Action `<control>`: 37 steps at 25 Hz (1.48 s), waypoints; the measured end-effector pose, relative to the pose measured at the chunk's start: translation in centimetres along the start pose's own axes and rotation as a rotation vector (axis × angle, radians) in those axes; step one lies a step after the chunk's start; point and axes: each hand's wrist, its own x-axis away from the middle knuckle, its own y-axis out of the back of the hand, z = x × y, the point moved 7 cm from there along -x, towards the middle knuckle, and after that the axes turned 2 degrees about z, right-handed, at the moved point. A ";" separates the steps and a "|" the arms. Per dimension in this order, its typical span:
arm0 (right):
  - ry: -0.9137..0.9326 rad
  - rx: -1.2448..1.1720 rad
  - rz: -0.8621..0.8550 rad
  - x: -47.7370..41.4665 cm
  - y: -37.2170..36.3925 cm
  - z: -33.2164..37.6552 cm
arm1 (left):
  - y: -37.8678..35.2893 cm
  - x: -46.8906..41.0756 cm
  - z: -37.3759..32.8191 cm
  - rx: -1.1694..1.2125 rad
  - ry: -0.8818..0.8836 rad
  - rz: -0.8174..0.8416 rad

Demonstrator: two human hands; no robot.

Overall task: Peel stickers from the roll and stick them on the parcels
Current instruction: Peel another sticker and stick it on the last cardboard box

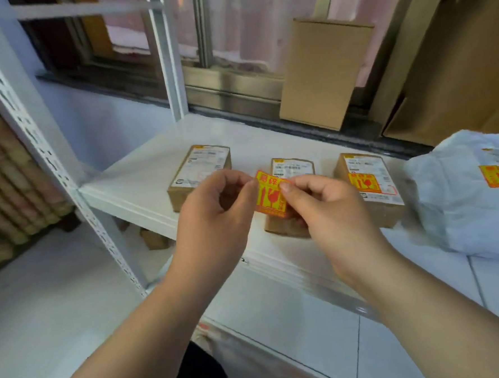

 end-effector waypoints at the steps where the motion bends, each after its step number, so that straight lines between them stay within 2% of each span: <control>1: 0.029 0.054 0.015 -1.0 -1.3 0.9 | 1.2 -1.1 0.0 -0.023 0.001 -0.026; 5: 0.072 0.100 0.054 -5.6 -5.6 3.3 | 4.9 -6.3 0.6 -0.170 0.053 -0.066; 9: 0.067 0.154 0.064 -9.7 -9.7 3.9 | 7.1 -11.2 2.1 -0.338 0.202 0.008; 16: -0.014 0.261 0.067 -12.7 -13.0 1.9 | 8.0 -13.6 8.3 -0.217 0.421 0.047; 20: 0.031 0.356 0.089 -12.4 -13.0 1.4 | 7.7 -12.7 9.1 -0.173 0.434 0.038; 29: 0.075 0.395 0.141 -10.9 -12.6 1.5 | 7.5 -11.0 9.4 -0.116 0.447 0.030; 37: 0.092 0.454 0.134 -11.1 -12.9 1.2 | 7.6 -11.1 9.1 -0.241 0.417 0.052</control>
